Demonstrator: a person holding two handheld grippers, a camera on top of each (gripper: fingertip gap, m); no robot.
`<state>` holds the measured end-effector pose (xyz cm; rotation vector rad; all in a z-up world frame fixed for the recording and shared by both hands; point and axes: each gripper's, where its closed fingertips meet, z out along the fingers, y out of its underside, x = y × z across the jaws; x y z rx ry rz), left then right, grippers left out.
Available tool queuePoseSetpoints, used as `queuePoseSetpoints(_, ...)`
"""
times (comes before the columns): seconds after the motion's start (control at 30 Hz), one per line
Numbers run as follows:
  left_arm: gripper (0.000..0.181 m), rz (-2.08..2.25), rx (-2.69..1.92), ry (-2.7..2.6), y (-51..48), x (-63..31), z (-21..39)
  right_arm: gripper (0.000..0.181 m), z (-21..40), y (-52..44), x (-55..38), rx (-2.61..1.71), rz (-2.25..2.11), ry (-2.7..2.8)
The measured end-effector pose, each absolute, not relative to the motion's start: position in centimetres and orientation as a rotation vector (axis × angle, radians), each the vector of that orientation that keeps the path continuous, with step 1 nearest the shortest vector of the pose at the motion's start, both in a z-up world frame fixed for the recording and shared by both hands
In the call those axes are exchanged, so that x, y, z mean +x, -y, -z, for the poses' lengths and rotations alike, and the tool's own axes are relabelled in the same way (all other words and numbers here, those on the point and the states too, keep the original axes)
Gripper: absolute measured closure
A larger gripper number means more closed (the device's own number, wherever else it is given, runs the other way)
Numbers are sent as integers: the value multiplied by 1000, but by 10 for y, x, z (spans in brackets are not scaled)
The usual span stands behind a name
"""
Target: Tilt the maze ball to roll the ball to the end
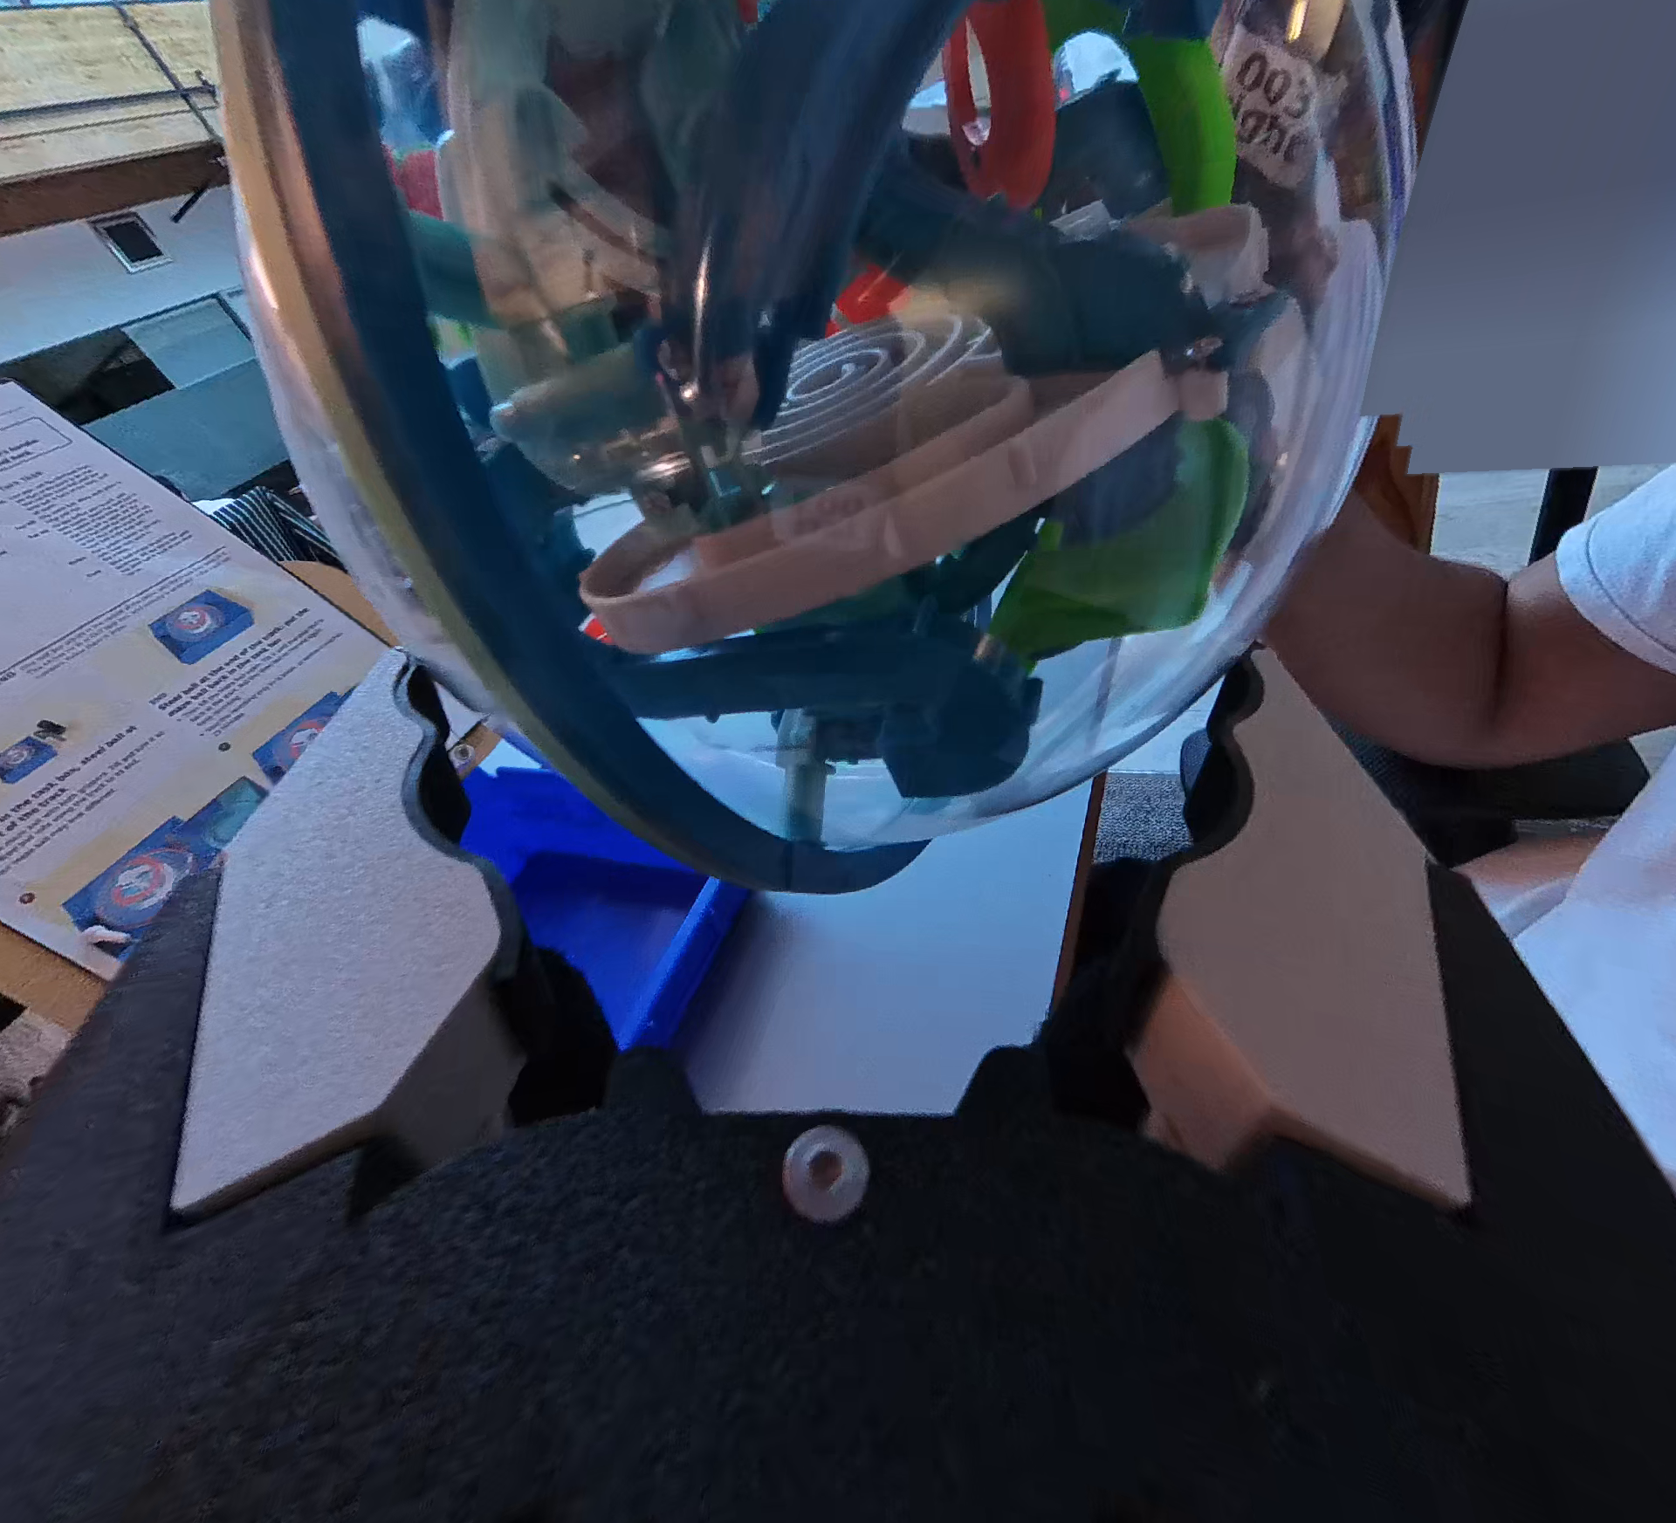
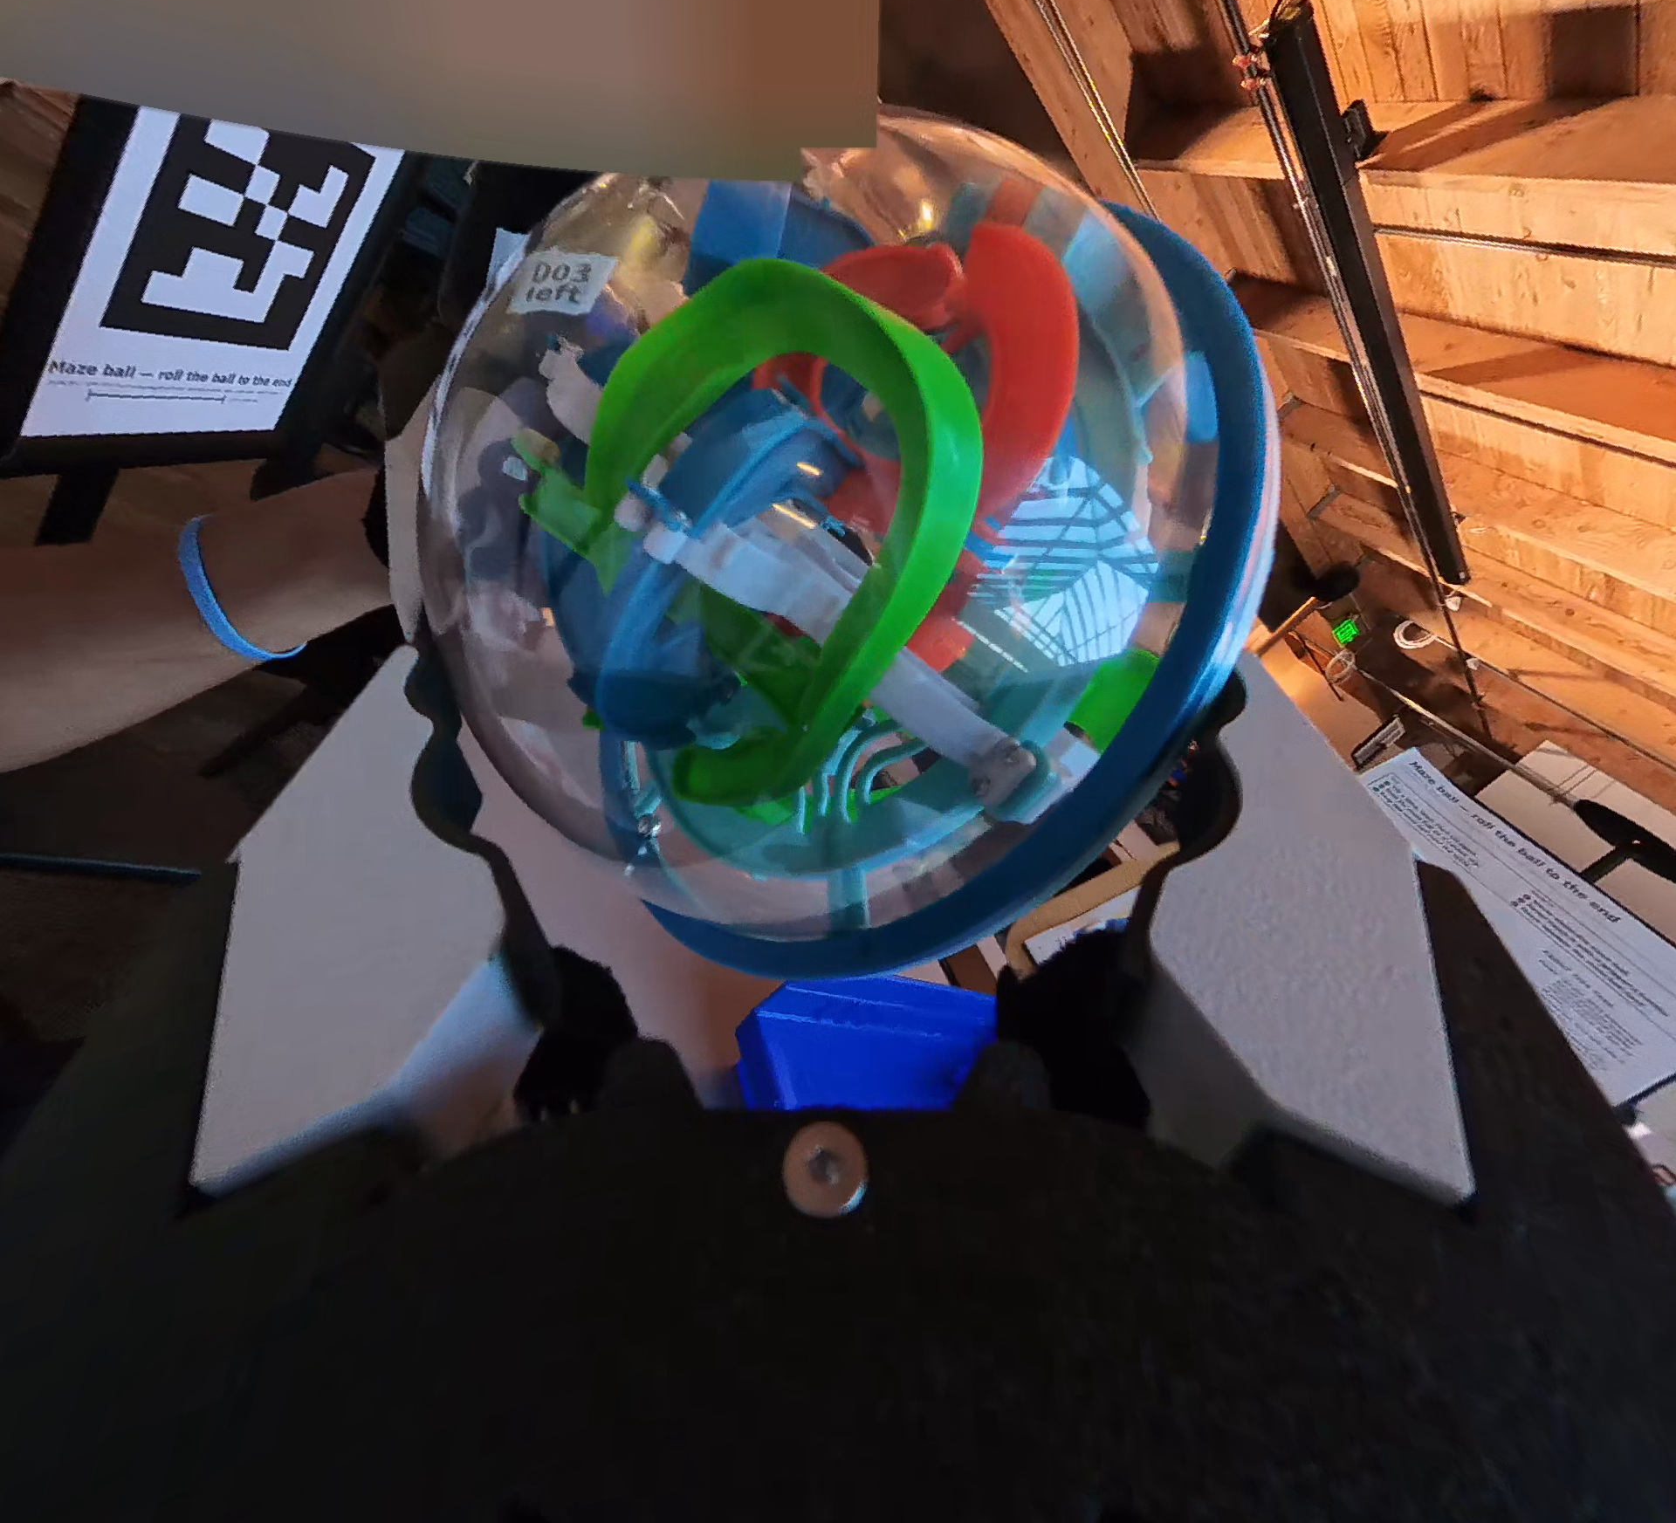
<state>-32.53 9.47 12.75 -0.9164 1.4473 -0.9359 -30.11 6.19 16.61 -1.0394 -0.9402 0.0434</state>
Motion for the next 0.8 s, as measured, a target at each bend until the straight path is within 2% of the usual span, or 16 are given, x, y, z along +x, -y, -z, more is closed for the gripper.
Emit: queuePoseSetpoints(0.8,22,846,-909,-1453,-98,-339,-128,27,-161,-66,-311,-1055,-16,943)
